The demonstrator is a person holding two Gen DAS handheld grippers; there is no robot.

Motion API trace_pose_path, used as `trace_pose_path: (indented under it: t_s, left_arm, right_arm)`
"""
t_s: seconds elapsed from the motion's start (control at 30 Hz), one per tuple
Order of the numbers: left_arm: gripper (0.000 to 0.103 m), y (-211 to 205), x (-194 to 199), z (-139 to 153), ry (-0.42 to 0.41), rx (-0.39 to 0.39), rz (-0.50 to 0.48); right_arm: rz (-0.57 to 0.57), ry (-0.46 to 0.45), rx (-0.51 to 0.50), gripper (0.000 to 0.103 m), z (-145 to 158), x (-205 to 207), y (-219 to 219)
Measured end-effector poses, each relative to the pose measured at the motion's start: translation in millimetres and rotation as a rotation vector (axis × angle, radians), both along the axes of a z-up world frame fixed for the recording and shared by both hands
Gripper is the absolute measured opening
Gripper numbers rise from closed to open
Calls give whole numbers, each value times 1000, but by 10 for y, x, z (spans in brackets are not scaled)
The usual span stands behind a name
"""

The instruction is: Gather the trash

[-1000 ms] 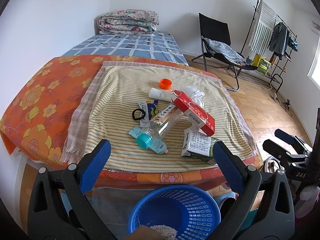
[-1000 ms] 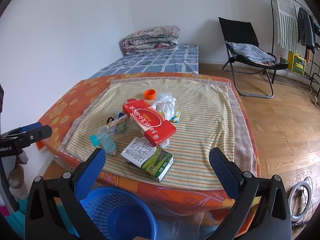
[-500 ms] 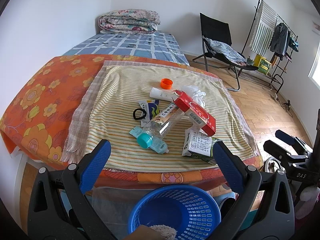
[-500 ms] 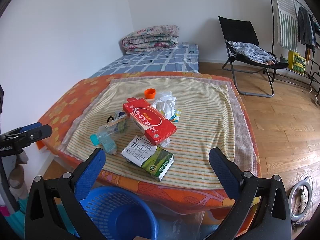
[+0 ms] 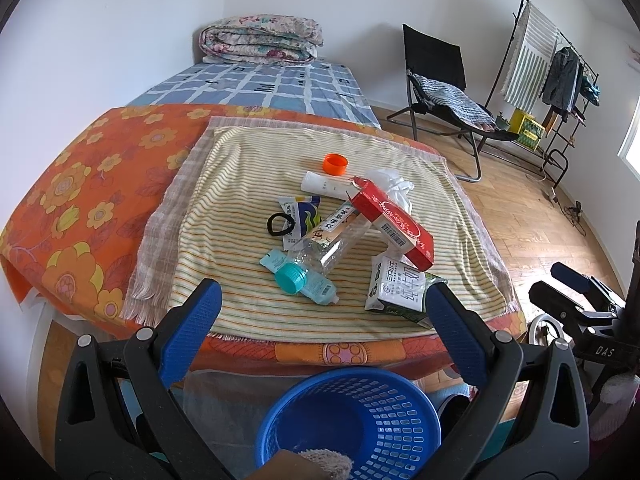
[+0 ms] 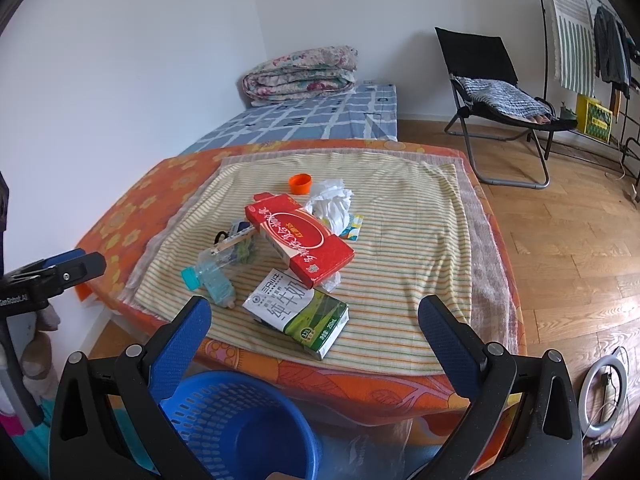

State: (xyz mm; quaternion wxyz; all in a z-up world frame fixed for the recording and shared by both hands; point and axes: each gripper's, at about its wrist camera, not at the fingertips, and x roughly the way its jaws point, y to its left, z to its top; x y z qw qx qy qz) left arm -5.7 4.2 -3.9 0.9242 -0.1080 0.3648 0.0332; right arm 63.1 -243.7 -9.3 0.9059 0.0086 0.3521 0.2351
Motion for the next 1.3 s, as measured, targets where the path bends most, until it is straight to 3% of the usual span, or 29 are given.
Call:
trace_pose_path:
  t_s: [0.67, 0.97, 1.3]
  left_arm:
    - [103, 64, -27, -89, 12, 8, -2]
    - [103, 147, 233, -280, 84, 61, -41]
    - [103, 157, 579, -348, 155, 14, -113]
  right_arm:
    - [4, 45, -47, 103, -64, 46, 73]
    - [14, 101, -47, 103, -49, 337, 78]
    - [97, 3, -50, 103, -21, 711, 159]
